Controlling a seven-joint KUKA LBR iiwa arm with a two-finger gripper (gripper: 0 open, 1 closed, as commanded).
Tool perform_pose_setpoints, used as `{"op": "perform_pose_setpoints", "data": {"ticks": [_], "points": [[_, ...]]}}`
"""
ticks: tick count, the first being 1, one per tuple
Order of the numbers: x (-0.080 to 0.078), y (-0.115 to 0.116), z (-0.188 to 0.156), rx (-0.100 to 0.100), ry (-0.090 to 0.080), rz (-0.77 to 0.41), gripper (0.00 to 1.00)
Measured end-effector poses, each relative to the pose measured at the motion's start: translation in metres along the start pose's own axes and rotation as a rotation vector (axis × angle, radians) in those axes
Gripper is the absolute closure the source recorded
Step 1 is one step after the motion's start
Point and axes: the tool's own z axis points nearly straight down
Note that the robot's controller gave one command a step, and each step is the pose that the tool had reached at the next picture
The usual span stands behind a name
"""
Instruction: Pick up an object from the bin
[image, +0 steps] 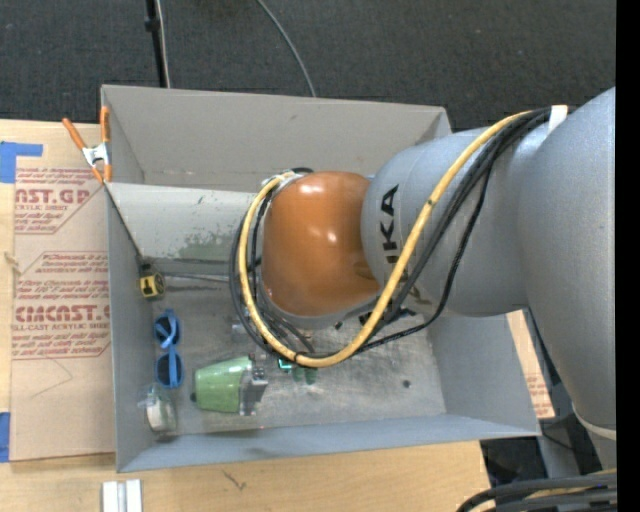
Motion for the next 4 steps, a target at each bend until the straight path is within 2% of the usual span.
{"op": "perform_pose_setpoints", "data": {"ticks": [1, 2, 3, 4], "points": [[-0.044, -0.019, 0.097, 0.001, -0.003, 0.092, 0.0], [-0.108, 0.03, 0.074, -0.002, -0.012, -0.117, 0.0], [-0.106, 0.056, 0.103, 0.02, -0.006, -0.319, 0.0], [-0.107, 0.052, 0.101, 0.025, -0.003, -0.317, 1.0]]}}
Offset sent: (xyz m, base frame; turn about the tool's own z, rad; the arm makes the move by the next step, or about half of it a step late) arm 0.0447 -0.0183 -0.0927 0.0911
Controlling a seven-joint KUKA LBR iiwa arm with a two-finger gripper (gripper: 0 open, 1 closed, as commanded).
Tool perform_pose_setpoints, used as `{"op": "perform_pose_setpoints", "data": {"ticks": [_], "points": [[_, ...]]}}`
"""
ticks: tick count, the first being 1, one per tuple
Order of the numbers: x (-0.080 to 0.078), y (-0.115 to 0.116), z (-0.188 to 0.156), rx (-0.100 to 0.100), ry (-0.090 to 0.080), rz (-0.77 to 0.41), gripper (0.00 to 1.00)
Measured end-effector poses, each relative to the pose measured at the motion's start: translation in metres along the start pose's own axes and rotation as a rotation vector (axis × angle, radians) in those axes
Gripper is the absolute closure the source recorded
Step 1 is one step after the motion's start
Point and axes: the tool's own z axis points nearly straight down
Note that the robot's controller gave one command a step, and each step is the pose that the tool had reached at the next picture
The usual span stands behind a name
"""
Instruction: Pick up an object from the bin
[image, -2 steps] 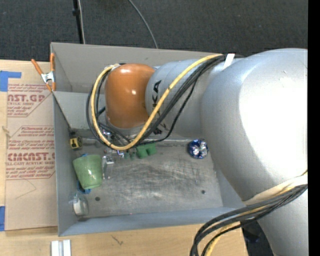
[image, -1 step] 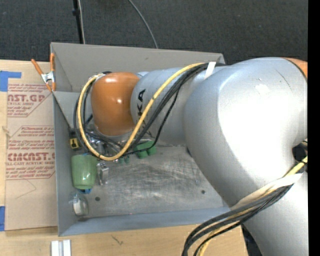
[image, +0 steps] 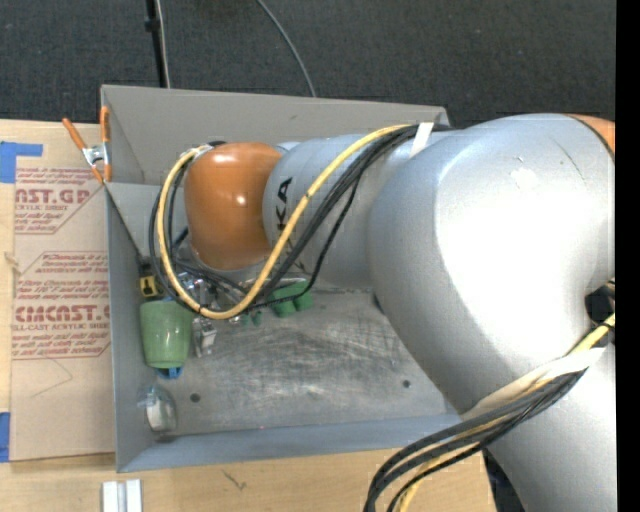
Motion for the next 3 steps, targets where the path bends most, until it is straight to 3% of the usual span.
{"op": "perform_pose_setpoints", "data": {"ticks": [1, 2, 3], "points": [[-0.005, 0.002, -0.117, -0.023, -0.019, 0.013, 1.0], [0.047, 0.008, -0.076, -0.025, -0.003, 0.17, 1.0], [0.13, -0.05, -0.051, -0.022, 0.003, 0.186, 1.0]]}}
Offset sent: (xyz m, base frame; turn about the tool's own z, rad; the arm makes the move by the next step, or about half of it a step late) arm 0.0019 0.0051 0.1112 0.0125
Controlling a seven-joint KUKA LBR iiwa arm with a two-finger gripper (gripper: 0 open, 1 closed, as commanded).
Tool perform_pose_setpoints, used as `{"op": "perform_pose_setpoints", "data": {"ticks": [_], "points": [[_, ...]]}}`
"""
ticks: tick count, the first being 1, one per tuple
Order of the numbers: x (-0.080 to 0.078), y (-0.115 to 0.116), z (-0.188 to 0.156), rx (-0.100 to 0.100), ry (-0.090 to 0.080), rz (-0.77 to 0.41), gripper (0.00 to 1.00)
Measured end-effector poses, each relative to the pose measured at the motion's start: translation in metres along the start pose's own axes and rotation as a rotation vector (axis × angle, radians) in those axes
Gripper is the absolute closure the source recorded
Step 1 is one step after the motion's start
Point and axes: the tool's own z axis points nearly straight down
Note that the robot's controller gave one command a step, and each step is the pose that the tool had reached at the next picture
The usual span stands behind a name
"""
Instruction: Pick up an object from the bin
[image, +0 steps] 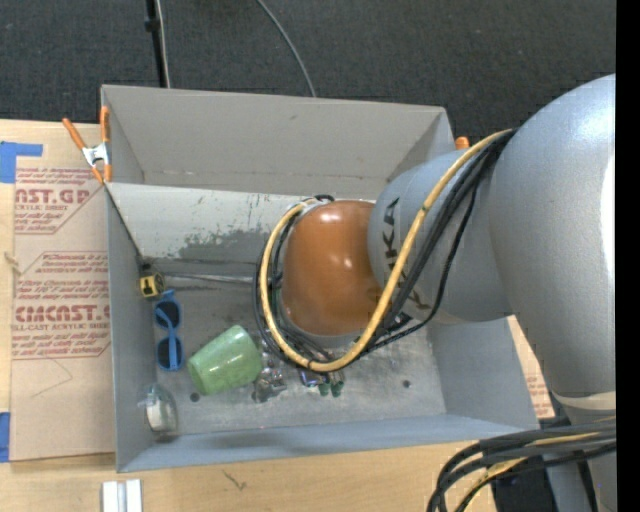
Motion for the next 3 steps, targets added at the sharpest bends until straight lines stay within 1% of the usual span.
{"op": "perform_pose_setpoints", "data": {"ticks": [1, 2, 3], "points": [[-0.003, 0.015, 0.052, -0.005, -0.009, -0.015, 1.0], [-0.005, 0.015, 0.05, -0.005, -0.02, -0.012, 0.0], [-0.081, 0.084, 0.027, -0.006, -0.017, -0.161, 0.0]]}}
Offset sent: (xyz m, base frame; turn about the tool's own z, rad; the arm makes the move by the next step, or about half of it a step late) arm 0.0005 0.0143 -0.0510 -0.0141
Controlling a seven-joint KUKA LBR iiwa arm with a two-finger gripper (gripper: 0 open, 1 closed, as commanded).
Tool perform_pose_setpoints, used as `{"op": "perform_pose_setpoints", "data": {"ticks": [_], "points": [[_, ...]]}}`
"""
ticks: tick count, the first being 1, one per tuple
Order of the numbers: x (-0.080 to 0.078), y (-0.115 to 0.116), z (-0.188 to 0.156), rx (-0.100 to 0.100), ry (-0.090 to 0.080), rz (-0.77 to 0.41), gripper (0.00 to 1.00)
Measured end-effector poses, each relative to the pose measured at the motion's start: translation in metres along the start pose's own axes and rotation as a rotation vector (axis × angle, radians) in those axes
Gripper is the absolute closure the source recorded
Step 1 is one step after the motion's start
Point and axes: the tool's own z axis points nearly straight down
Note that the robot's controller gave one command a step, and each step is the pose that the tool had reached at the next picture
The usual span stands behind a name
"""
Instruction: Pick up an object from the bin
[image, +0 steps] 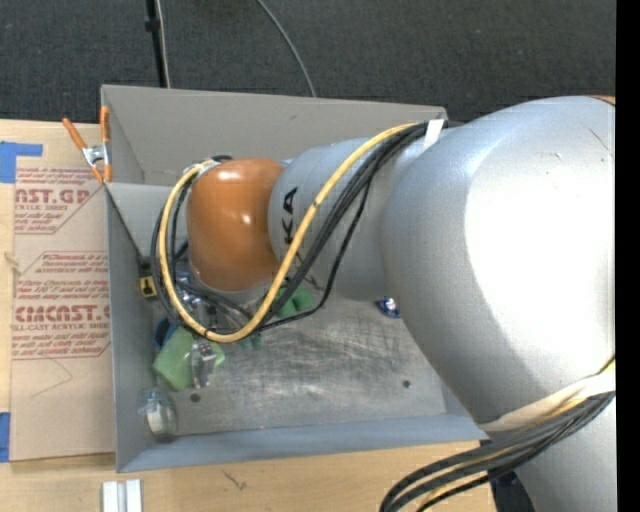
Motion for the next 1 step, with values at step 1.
{"op": "perform_pose_setpoints", "data": {"ticks": [1], "points": [[0.0028, -0.0023, 0.0014, 0.001, 0.007, 0.004, 1.0]]}}
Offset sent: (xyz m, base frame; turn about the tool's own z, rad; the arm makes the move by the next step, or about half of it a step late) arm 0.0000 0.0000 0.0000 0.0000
